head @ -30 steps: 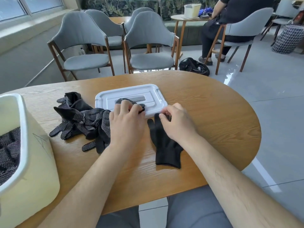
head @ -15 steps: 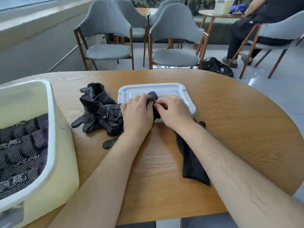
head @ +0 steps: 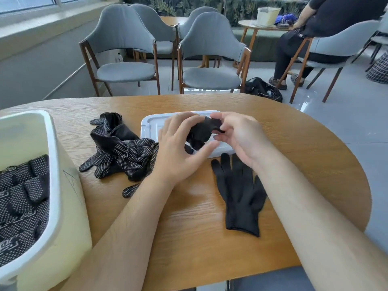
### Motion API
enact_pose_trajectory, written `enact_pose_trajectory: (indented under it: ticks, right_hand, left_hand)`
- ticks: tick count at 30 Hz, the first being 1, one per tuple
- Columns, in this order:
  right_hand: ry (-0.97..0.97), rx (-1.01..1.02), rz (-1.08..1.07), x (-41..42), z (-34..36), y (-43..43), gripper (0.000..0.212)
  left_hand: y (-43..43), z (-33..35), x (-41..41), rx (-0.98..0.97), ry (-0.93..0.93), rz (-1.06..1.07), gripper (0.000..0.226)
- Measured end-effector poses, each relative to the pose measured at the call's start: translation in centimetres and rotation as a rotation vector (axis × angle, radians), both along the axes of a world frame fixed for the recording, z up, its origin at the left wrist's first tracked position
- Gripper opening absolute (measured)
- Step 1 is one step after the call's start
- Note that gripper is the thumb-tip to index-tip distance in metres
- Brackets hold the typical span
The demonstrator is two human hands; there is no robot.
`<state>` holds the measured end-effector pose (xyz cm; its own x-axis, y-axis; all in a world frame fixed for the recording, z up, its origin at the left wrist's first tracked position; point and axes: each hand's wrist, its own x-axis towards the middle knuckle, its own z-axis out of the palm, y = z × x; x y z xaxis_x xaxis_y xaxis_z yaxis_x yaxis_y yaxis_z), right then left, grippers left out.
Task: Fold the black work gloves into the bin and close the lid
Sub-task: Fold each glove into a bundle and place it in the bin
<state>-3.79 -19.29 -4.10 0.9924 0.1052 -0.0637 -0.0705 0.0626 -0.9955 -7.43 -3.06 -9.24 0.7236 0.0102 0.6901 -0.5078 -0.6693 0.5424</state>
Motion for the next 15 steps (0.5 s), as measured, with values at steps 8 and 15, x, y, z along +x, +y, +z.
enact_pose_trajectory:
  ticks: [8, 15]
  right_hand:
    - [-0.124, -0.241, -0.047, -2.4, 2.0, -4.3, 0.010]
    - [-0.193, -0.297, -0.128, -4.4, 4.0, -7.7, 0.019]
  left_hand:
    - [-2.9, 1.4, -0.3, -0.100, -0.022, -0.040, 0.008]
    - [-5.0, 5.8, -0.9, -0.125, 0.170, -0.163, 0.010]
